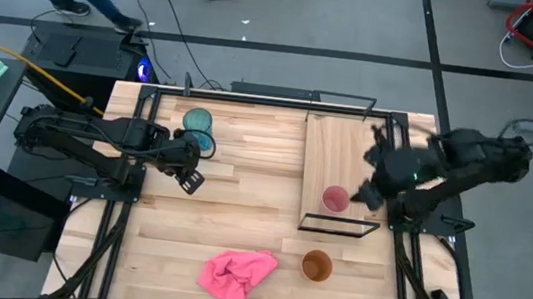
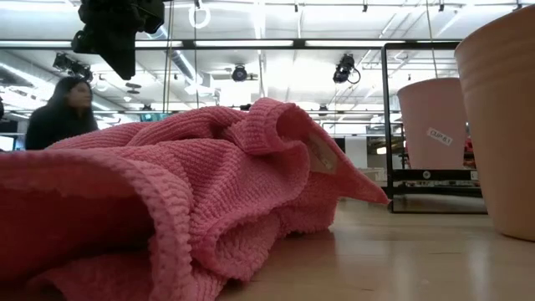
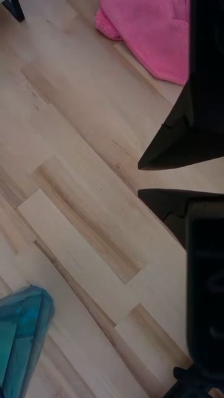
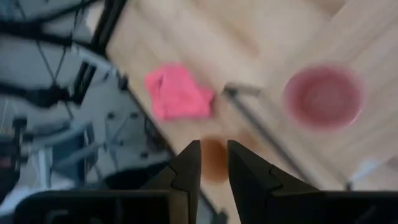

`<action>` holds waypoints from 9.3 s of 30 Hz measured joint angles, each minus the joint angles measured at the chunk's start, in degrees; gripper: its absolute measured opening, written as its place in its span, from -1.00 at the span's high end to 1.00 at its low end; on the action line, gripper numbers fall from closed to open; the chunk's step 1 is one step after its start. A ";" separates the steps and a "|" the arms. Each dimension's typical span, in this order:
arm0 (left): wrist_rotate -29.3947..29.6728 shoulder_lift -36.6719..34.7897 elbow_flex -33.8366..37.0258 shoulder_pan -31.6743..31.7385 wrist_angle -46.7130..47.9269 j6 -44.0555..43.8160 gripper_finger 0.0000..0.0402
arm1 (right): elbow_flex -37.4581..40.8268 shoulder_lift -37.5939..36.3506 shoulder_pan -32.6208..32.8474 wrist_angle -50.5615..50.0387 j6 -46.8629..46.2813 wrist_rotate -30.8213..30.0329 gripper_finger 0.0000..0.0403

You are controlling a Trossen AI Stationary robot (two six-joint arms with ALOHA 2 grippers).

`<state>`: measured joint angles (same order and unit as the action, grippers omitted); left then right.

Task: Stack small to large cups/mugs on shelf
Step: Put the orange cup on the shelf, then put the blue cup on the shelf

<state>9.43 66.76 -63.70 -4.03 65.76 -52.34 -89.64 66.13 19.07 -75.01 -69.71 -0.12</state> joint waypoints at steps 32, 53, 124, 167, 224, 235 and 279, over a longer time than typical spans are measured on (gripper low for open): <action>0.00 0.00 0.00 0.00 0.03 0.46 0.68 | 3.32 31.00 23.26 0.42 -24.97 -12.75 0.58; -0.02 0.00 0.00 -0.07 0.04 1.16 0.63 | 9.18 32.10 22.69 5.40 -25.65 -10.09 0.58; 0.00 0.02 -0.02 -0.04 -1.08 1.09 0.67 | -33.78 22.68 -27.63 -15.05 30.89 -15.19 0.99; 1.07 0.02 -0.02 -0.07 -1.49 0.50 0.67 | 21.72 4.63 -45.94 1.67 35.19 0.46 0.99; 1.07 0.02 -0.02 -0.09 -1.66 0.61 0.66 | 21.72 8.22 -45.15 2.94 36.38 2.55 0.74; 1.07 0.02 -0.02 -0.09 -1.66 0.61 0.66 | 21.72 8.95 -45.13 3.22 35.61 2.80 0.60; 4.07 0.00 -0.52 4.67 -8.22 4.87 0.63 | 15.60 2.08 -45.20 -2.12 35.35 2.75 0.39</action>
<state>13.50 66.76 -64.22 0.64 57.54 -47.47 -74.04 68.21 -26.13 -77.13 -34.36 2.63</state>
